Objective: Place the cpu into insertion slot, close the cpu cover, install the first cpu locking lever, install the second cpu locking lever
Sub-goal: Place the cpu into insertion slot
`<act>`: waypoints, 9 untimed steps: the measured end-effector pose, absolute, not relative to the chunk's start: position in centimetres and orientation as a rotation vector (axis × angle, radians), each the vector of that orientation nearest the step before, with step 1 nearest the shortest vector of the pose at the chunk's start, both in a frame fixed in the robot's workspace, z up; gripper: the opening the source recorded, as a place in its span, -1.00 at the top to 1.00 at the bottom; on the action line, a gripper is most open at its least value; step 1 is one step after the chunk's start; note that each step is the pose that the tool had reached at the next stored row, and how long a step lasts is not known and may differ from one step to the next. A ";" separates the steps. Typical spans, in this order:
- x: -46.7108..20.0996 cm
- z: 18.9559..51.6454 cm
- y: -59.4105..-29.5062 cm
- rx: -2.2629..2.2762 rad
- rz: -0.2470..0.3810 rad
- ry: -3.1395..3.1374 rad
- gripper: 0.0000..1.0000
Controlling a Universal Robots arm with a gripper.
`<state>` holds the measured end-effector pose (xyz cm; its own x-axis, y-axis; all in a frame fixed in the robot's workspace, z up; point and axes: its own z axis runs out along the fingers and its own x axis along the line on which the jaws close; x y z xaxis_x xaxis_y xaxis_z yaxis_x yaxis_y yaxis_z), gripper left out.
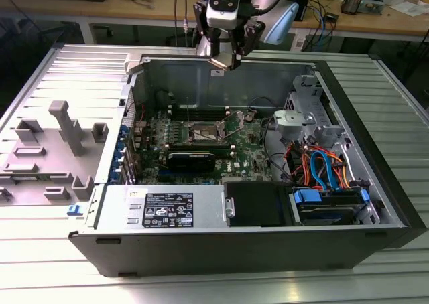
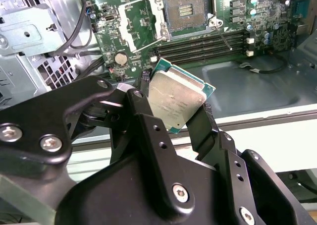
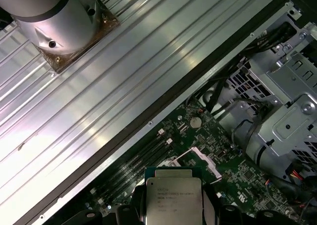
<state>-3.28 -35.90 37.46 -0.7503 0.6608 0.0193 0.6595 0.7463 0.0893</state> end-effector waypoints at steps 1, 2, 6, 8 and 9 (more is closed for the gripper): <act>-3.3 37.5 -35.9 1.108 0.142 2.922 -0.09; -3.3 37.5 -35.9 1.109 0.142 2.921 -0.09; -3.3 37.5 -35.9 1.110 0.141 2.921 -0.09; -3.3 37.5 -35.9 1.110 0.141 2.921 -0.09; -3.3 37.5 -35.9 1.110 0.142 2.921 -0.09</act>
<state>-3.28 -35.90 37.46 -0.7481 0.6633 0.0193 0.6620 0.7441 0.0894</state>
